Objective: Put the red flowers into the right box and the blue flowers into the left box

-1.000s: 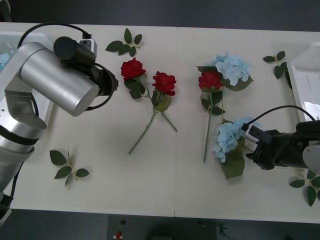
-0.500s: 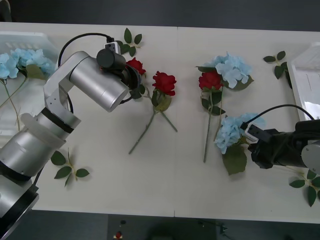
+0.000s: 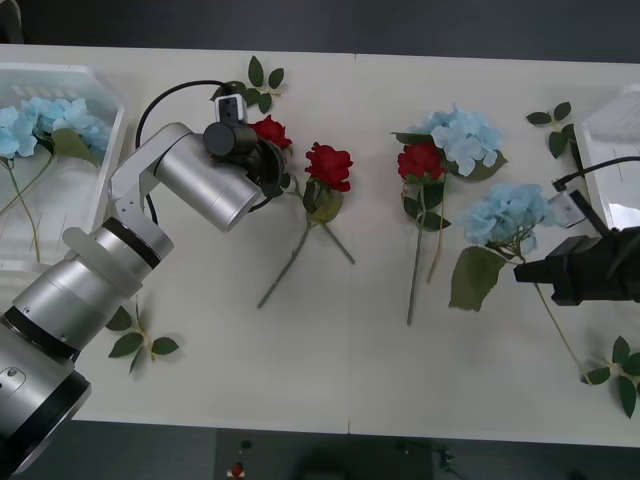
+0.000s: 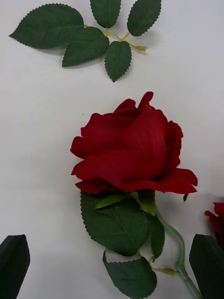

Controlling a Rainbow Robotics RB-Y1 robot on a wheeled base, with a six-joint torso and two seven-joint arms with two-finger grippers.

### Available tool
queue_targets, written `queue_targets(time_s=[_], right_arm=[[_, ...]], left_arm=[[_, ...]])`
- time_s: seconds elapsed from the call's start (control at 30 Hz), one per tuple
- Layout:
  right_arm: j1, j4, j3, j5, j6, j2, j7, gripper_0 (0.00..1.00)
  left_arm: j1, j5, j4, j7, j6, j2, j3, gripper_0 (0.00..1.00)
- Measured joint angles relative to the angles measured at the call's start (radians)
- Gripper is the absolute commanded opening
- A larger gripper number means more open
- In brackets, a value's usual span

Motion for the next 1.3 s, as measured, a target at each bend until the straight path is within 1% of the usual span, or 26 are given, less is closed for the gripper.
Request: queue_targets(time_s=[0.07,0.13,0.23,0.3,0.37,0.47,0.53,0.6,0.7,0.77,0.87,0.97,1.07,1.13,1.23,1.3], right_arm=[[0.004,0.025,-0.027,-0.132,0.022,-0.001,-0.027,0.0],[0.004,0.033,-0.023,-0.256,0.02,-0.001,-0.081,0.0],[0.002,-0.001,0.005,-0.301,-0.001,0.0,-0.126,0.0],[0.002,-0.041,0.021,-0.327,-0.032,0.009,-0.126,0.0],[0.002,-0.087,0.024,-0.334,-0.062,0.034,-0.126,0.0],[0.002,-0.147,0.019,-0.334,-0.122,0.089,-0.126,0.0],[0.002,-0.173,0.016,-0.331,-0.156,0.122,-0.126,0.0],[-0.003,-0.192,0.014,-0.308,-0.179,0.152,-0.126,0.0],[-0.023,-0.211,0.015,-0.249,-0.21,0.195,-0.126,0.0],[-0.041,-0.215,0.015,-0.214,-0.221,0.223,-0.125,0.0],[-0.071,-0.215,0.015,-0.168,-0.226,0.265,-0.123,0.0],[-0.098,-0.216,0.015,-0.139,-0.245,0.304,-0.106,0.0],[-0.119,-0.216,0.015,-0.118,-0.247,0.335,-0.09,0.0],[-0.132,-0.216,0.015,-0.109,-0.247,0.352,-0.089,0.0],[-0.147,-0.216,0.015,-0.108,-0.246,0.375,-0.084,0.0],[-0.154,-0.216,0.015,-0.108,-0.242,0.387,-0.066,0.0]], left_arm=[[0.0,-0.021,0.022,0.0,-0.026,0.0,-0.015,0.92],[0.0,-0.03,0.057,0.0,-0.07,0.0,-0.032,0.92],[0.0,-0.03,0.097,0.0,-0.113,0.0,-0.044,0.92],[0.0,-0.014,0.099,0.0,-0.115,0.002,-0.043,0.93],[0.0,0.045,0.084,0.0,-0.115,0.01,-0.043,0.94],[0.0,0.162,0.017,-0.002,-0.111,0.053,-0.043,0.96],[0.001,0.245,-0.053,-0.018,-0.08,0.101,-0.043,0.96],[0.005,0.33,-0.133,-0.076,-0.039,0.163,-0.043,0.96],[0.037,0.45,-0.276,-0.231,0.025,0.265,-0.011,0.96],[0.076,0.518,-0.354,-0.314,0.071,0.313,0.05,0.96],[0.145,0.627,-0.431,-0.44,0.17,0.348,0.197,0.96],[0.215,0.732,-0.467,-0.687,0.278,0.346,0.39,0.96],[0.268,0.862,-0.472,-0.964,0.392,0.325,0.575,0.96],[0.295,0.942,-0.471,-1.098,0.457,0.299,0.673,0.96],[0.327,1.105,-0.439,-1.232,0.495,0.248,0.761,0.96],[0.341,1.188,-0.392,-1.388,0.497,0.205,0.777,0.96]])
